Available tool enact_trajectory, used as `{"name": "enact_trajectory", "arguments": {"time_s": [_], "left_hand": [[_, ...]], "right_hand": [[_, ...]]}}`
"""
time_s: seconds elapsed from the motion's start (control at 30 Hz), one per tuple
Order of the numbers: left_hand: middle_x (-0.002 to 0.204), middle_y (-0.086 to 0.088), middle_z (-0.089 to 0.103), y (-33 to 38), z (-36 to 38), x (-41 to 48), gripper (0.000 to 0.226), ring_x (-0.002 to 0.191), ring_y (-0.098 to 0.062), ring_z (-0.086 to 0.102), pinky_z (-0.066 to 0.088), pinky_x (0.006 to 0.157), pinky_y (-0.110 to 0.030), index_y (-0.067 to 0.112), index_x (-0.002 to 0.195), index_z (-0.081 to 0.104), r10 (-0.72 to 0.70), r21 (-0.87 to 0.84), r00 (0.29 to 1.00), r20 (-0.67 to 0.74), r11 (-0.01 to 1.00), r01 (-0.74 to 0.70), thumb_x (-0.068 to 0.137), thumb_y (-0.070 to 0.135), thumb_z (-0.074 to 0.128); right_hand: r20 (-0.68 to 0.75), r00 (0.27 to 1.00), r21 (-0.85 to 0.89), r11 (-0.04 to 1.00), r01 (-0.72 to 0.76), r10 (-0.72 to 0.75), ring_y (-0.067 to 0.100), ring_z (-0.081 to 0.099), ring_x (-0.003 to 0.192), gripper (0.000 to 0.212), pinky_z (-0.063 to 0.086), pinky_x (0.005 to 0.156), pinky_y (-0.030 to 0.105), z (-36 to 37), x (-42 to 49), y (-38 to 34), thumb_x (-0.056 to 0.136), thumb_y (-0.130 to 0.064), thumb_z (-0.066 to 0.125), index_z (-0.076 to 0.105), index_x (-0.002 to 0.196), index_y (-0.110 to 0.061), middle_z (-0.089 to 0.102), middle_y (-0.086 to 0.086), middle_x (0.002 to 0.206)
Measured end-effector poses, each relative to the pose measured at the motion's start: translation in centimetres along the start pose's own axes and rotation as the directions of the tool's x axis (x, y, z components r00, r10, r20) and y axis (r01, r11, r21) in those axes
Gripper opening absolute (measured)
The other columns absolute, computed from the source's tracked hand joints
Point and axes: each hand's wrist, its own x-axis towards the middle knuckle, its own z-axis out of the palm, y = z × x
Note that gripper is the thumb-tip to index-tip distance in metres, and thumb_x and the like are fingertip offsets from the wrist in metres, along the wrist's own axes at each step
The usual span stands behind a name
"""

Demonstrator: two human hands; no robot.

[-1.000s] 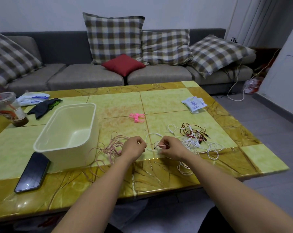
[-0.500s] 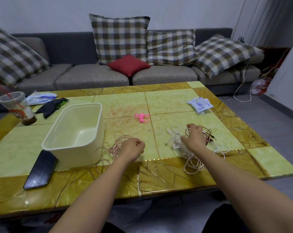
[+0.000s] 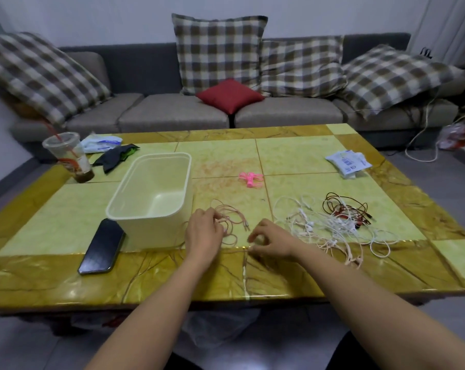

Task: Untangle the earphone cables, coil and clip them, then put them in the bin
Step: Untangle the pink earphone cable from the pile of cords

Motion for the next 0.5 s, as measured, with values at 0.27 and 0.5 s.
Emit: {"name": "enact_trajectory", "arguments": {"time_s": [0.27, 0.5], "left_hand": [[0.111, -0.004, 0.067, -2.3, 0.8, -0.9, 0.032, 0.103, -0.026, 0.062, 0.05, 0.083, -0.035, 0.015, 0.121, 0.061, -0.154, -0.105, 0.972, 0.178, 0.979, 0.175, 0.09, 0.024, 0.062], [0.094, 0.008, 0.068, -1.1, 1.0, -1.6, 0.015, 0.09, -0.007, 0.062, 0.048, 0.08, -0.021, 0.018, 0.102, 0.069, -0.055, -0.451, 0.974, 0.221, 0.879, 0.152, 0.092, 0.01, 0.06]], "right_hand": [[-0.193, 0.975, 0.194, 0.978, -0.07, 0.108, 0.019, 0.059, 0.083, 0.016, 0.044, 0.069, 0.028, 1.0, 0.9, -1.4, 0.091, -0.025, 0.063, 0.067, 0.103, -0.015, 0.064, 0.001, 0.088], [-0.192, 0.978, 0.457, 0.89, 0.011, 0.087, 0.011, 0.062, 0.083, 0.016, 0.046, 0.073, 0.021, 2.5, 1.6, -2.6, 0.09, -0.018, 0.067, 0.069, 0.106, -0.021, 0.067, -0.006, 0.091]]}}
